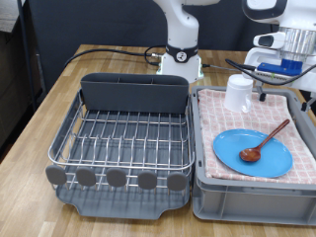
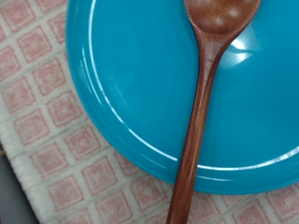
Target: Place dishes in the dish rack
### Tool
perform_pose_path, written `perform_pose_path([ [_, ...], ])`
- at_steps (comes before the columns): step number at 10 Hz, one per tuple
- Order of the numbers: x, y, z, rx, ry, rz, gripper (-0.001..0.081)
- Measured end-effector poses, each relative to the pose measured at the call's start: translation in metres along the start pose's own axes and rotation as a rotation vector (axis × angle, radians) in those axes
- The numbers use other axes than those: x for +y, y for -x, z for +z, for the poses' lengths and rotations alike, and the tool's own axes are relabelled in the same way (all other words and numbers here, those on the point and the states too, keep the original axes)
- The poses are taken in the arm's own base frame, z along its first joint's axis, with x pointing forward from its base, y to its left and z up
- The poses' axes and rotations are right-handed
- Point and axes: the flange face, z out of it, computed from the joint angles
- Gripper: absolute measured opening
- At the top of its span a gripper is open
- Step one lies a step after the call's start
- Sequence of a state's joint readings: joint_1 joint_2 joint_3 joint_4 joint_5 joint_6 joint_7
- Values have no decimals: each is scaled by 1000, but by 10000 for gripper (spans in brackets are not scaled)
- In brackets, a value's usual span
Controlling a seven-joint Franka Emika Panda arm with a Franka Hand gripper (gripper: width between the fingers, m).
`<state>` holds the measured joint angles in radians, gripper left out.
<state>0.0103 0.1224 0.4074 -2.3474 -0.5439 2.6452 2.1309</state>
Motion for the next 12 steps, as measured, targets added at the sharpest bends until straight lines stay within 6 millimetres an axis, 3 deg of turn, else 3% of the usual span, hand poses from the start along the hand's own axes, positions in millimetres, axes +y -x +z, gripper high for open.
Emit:
perform_pose_path([
  [5,9,-5,39,11,-9,1,802],
  [12,9,-5,75,1,-24,14,802],
])
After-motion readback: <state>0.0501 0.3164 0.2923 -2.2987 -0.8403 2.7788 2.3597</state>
